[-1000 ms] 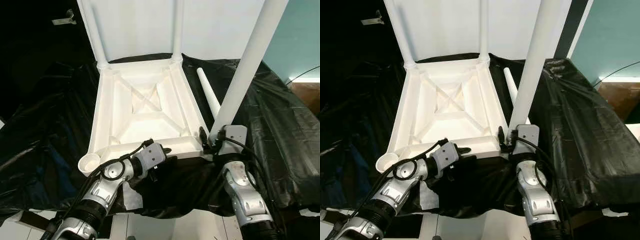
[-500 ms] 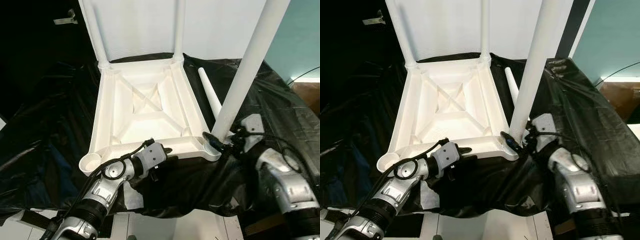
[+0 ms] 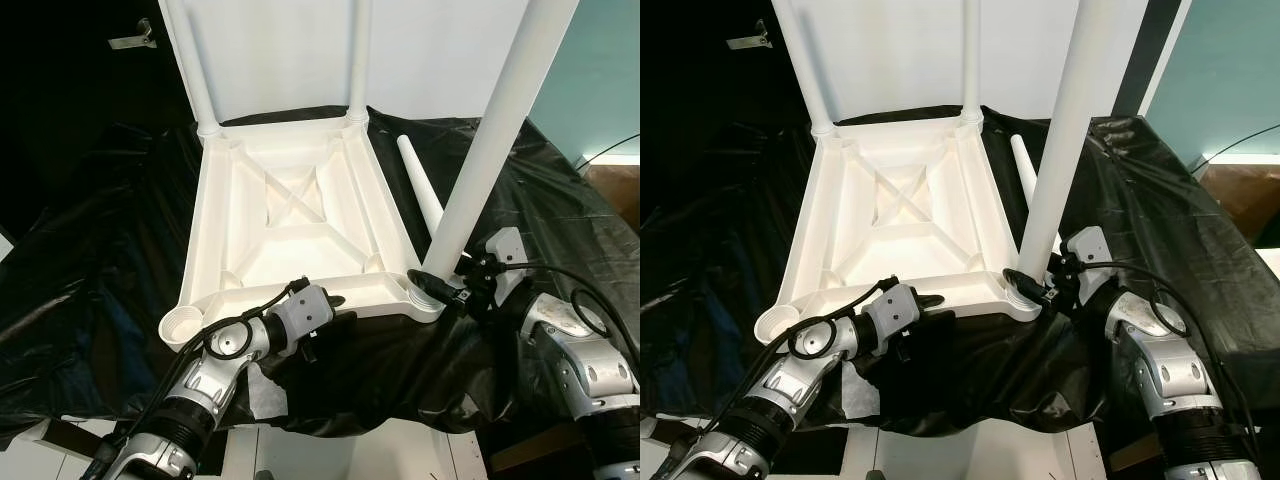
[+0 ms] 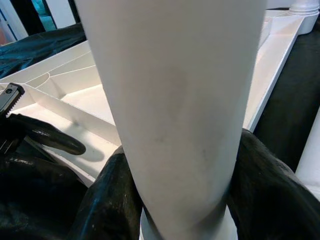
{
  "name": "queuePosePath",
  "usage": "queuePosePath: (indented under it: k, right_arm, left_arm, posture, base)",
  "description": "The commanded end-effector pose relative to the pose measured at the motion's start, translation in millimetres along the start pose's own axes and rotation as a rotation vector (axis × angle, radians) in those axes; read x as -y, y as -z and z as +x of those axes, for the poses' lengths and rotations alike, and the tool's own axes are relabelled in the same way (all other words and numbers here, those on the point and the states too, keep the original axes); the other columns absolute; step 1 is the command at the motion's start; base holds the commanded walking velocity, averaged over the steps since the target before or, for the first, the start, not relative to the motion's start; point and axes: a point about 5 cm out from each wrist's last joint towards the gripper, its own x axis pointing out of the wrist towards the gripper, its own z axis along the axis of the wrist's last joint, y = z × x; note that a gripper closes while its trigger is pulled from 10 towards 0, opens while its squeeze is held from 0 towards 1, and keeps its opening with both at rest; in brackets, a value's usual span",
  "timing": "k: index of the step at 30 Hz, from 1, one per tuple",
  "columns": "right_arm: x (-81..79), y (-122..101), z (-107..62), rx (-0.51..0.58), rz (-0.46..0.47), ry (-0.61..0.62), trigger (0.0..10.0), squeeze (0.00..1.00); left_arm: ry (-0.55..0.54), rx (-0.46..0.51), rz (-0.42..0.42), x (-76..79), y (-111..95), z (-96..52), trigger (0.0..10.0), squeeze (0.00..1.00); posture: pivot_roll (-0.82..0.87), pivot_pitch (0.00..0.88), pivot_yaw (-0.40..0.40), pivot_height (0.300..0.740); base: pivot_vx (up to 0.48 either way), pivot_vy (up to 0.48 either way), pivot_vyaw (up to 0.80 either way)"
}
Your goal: Building children table
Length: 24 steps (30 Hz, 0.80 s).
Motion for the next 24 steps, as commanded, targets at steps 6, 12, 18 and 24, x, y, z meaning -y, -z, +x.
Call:
queuePosePath:
  k: [6, 12, 18, 24]
  right_arm:
    - [-4.5, 9.9, 0.6, -0.003, 0.081, 0.02, 0.0, 0.0]
    - [-13.6, 15.5, 11.6, 0.028, 0.113, 0.295, 0.0, 0.0]
    - [-21.2, 21.9, 4.6, 0.031, 0.108, 0.691, 0.0, 0.0]
    - [-29.0, 33.3, -6.2, -0.016, 0.114, 0.886, 0.0, 0.0]
  left_arm:
    - [0.095, -0.09, -0.031, 15.0, 19.2, -3.5, 10.0, 0.0]
    - [0.095, -0.088, -0.026, 13.5, 18.1, -2.7, 10.0, 0.0]
    - [0.097, -0.088, -0.029, 15.3, 18.6, -2.9, 10.0, 0.0]
    - [0.094, -0.088, -0.029, 14.4, 18.8, -2.9, 10.0, 0.0]
  posture:
    - [-0.01, 0.016, 0.008, 0.74]
    - [-0.02, 0.012, 0.008, 0.74]
    - [-0.01, 0.014, 0.006, 0.74]
    - [-0.01, 0.014, 0.004, 0.74]
  base:
    - [0.0, 0.0, 0.0]
    - [0.0, 0.0, 0.0]
    - [0.0, 0.0, 0.0]
    - [0.0, 0.0, 0.0]
